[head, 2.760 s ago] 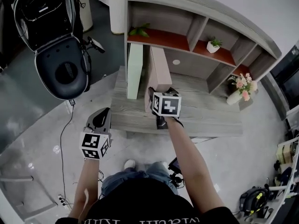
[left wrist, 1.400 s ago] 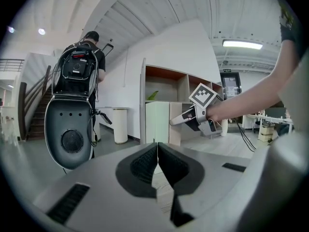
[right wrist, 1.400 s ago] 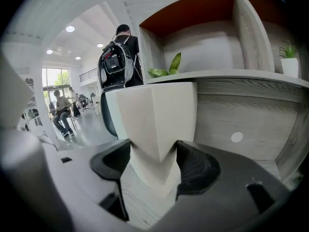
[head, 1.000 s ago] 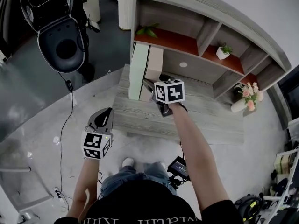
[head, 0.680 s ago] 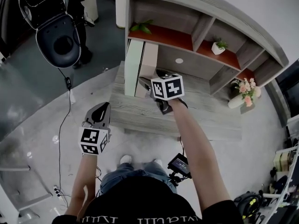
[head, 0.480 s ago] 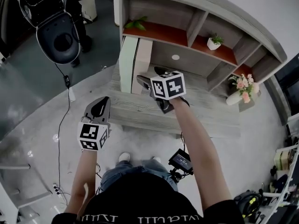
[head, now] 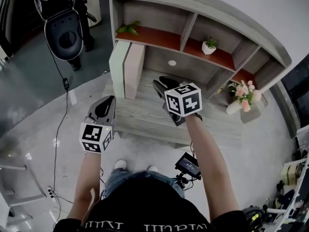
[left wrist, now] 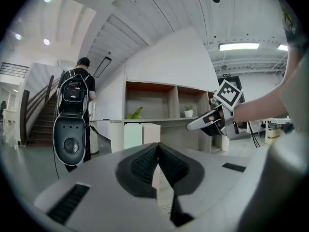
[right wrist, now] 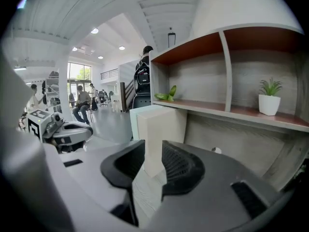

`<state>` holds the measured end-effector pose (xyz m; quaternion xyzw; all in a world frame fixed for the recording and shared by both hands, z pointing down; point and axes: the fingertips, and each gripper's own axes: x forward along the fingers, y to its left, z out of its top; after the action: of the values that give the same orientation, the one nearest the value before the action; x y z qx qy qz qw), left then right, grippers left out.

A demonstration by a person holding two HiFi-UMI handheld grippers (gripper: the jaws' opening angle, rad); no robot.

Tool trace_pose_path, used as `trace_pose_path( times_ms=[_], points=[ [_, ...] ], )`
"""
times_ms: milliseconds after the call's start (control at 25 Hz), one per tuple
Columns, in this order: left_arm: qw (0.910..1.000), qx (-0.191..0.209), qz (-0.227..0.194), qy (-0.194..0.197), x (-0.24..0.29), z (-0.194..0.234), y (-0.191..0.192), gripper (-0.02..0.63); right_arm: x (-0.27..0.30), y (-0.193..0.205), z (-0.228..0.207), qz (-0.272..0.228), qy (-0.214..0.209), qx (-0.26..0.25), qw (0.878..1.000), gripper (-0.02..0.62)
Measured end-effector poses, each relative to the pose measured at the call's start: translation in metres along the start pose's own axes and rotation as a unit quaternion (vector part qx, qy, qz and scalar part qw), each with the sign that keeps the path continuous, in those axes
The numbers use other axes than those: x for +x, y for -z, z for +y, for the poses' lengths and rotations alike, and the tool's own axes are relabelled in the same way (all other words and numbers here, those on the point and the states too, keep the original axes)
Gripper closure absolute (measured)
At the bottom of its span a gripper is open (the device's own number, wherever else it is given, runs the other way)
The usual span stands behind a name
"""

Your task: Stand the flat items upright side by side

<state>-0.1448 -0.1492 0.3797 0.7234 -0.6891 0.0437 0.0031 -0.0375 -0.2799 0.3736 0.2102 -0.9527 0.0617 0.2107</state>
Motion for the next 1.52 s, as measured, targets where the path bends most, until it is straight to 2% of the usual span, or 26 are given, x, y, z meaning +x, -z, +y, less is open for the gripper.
trace_pose_path(
  times_ms=[40, 120, 160, 320, 600, 880, 1080, 1360, 1520],
  points=[
    [1.0, 0.001, -0.004, 0.001, 0.003, -0.006, -0.004, 0.593, -0.008, 0.001, -0.007, -0.004, 0.002, 0.0, 1.0, 0.49],
    [0.9999, 0.005, -0.009, -0.001, 0.008, -0.018, -0.01, 0.592, -0.025, 0.002, -0.019, -0.015, 0.008, -0.001, 1.0, 0.57],
    [0.9999, 0.006, -0.011, -0.004, 0.01, -0.022, -0.013, 0.592, -0.034, 0.002, -0.024, -0.021, 0.009, -0.003, 1.0, 0.579],
    [0.9994, 0.009, -0.02, -0.025, 0.017, -0.037, -0.026, 0.593, -0.067, 0.003, -0.037, -0.043, 0.005, -0.014, 0.999, 0.58],
    [0.9965, 0.013, -0.044, -0.07, 0.013, -0.048, -0.047, 0.592, -0.114, 0.009, -0.054, -0.074, 0.016, -0.066, 0.995, 0.58],
    [0.9935, 0.021, -0.058, -0.096, 0.004, -0.047, -0.056, 0.592, -0.138, 0.023, -0.08, -0.078, 0.063, -0.065, 0.993, 0.58],
    [0.9923, 0.04, -0.069, -0.095, 0.003, -0.045, -0.069, 0.592, -0.151, 0.019, -0.082, -0.112, 0.079, -0.044, 0.99, 0.581],
    [0.9909, 0.064, -0.083, -0.084, 0.007, -0.029, -0.094, 0.592, -0.165, -0.019, -0.061, -0.163, 0.113, -0.086, 0.976, 0.581],
    [0.9903, 0.066, -0.097, -0.074, 0.009, -0.02, -0.109, 0.593, -0.167, -0.035, -0.052, -0.184, 0.121, -0.074, 0.973, 0.581]
  ],
)
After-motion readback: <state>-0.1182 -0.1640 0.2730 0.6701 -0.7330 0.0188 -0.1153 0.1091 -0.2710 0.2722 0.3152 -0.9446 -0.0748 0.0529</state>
